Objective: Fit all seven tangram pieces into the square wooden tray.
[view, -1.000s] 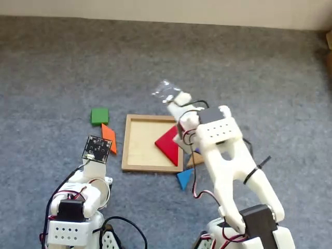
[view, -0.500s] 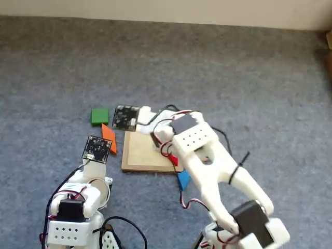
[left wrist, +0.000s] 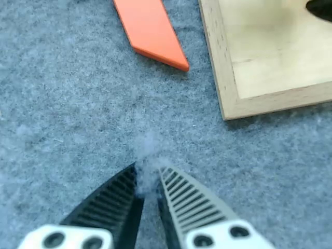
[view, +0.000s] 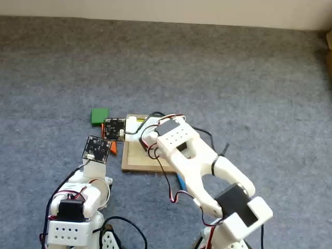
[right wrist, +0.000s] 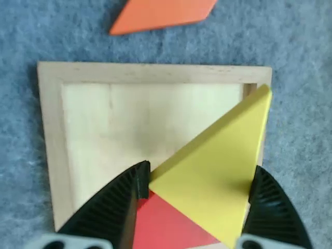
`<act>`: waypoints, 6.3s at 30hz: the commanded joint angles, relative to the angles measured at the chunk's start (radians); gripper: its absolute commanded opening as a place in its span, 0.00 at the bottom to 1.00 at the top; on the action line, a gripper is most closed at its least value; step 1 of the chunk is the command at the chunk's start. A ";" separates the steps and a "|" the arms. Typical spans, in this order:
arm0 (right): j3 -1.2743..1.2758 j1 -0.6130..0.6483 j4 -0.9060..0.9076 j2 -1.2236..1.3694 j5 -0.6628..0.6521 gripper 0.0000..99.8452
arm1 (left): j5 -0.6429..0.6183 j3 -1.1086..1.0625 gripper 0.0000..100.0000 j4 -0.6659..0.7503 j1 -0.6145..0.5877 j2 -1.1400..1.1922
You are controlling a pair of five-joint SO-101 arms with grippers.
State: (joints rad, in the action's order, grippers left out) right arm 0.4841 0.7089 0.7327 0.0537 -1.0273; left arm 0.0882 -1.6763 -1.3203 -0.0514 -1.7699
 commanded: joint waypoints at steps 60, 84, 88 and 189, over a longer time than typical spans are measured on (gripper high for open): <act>-0.033 -0.150 0.395 -0.438 0.626 0.35 | 0.008 -0.019 0.01 -0.006 -0.008 -0.050; 0.076 -0.308 0.409 -0.317 0.674 0.36 | 0.008 -0.019 0.01 -0.006 -0.008 -0.050; 0.076 -0.308 0.409 -0.229 0.647 0.36 | 0.008 -0.019 0.01 -0.006 -0.008 -0.050; 0.015 -0.487 0.547 -0.214 0.766 0.19 | 0.008 -0.019 0.01 -0.006 -0.008 -0.050</act>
State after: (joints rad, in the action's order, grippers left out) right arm 0.5455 0.2332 1.2681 -0.0844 -0.2570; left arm 0.0882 -1.6763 -1.3203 -0.0514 -1.7699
